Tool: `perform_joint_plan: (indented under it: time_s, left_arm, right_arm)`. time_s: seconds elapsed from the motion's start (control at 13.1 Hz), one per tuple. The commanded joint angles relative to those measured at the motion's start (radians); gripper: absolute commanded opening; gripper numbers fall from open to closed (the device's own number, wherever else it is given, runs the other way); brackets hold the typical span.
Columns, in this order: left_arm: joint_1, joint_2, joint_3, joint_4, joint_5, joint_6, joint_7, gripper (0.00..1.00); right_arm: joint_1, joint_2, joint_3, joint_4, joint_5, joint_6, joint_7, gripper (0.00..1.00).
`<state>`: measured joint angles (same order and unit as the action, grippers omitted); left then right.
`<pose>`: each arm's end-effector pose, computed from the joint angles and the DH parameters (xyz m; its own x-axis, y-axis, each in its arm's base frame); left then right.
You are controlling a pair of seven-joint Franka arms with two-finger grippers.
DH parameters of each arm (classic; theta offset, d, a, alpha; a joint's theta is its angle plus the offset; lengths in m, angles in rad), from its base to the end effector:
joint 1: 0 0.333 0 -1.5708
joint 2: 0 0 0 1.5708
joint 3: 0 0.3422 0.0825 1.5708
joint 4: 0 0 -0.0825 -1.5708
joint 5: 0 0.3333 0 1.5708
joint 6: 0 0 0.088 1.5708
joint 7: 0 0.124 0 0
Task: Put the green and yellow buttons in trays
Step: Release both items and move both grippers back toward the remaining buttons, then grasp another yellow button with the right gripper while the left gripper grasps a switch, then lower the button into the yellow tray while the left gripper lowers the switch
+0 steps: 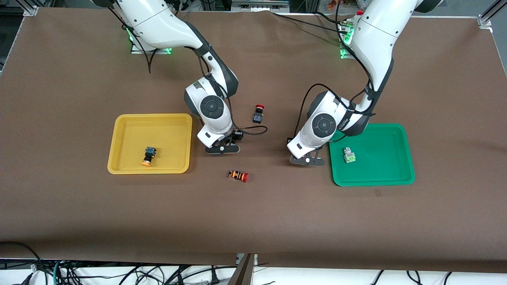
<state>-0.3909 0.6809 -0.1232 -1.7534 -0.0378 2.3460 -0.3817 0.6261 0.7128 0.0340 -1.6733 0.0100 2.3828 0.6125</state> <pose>0.5575 -0.3063 0.2187 0.9894 -0.0838 -0.1183 -0.0769 -0.9951 0.0623 0.5250 0.4039 0.2278 0.9993 0.0323 -0.0193 0.0319 -0.9993 -0.0220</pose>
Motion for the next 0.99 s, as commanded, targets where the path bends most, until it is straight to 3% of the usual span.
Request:
perform_joint_plan:
  time_s: [0.0, 0.15, 0.38, 0.61, 0.69, 0.76, 0.91]
  left_arm:
    - [0.000, -0.030, 0.014, 0.005, 0.006, -0.017, 0.003, 0.01]
    - [0.006, -0.076, 0.036, 0.021, 0.006, -0.091, 0.004, 0.00]
    - [0.012, -0.098, 0.088, 0.191, 0.007, -0.407, 0.009, 0.00]
    - [0.075, -0.107, 0.138, 0.244, 0.108, -0.554, 0.217, 0.03]
    - [0.127, -0.106, 0.139, 0.236, 0.125, -0.551, 0.310, 0.03]
    - [0.180, -0.100, 0.137, 0.232, 0.125, -0.547, 0.408, 0.05]
    - [0.242, -0.084, 0.137, 0.180, 0.125, -0.475, 0.555, 0.09]
  right_arm:
    - [-0.028, -0.044, -0.006, 0.004, -0.018, -0.022, -0.034, 0.00]
    - [-0.126, -0.091, -0.012, 0.006, -0.010, -0.126, -0.216, 0.00]
    - [-0.161, -0.122, -0.139, -0.005, -0.008, -0.249, -0.507, 0.00]
    - [-0.163, -0.130, -0.166, -0.095, -0.007, -0.234, -0.539, 0.00]
    - [-0.163, -0.131, -0.166, -0.114, -0.005, -0.240, -0.522, 0.14]
    - [-0.164, -0.139, -0.175, -0.111, -0.004, -0.250, -0.478, 0.99]
    - [-0.170, -0.185, -0.209, -0.065, -0.005, -0.287, -0.484, 1.00]
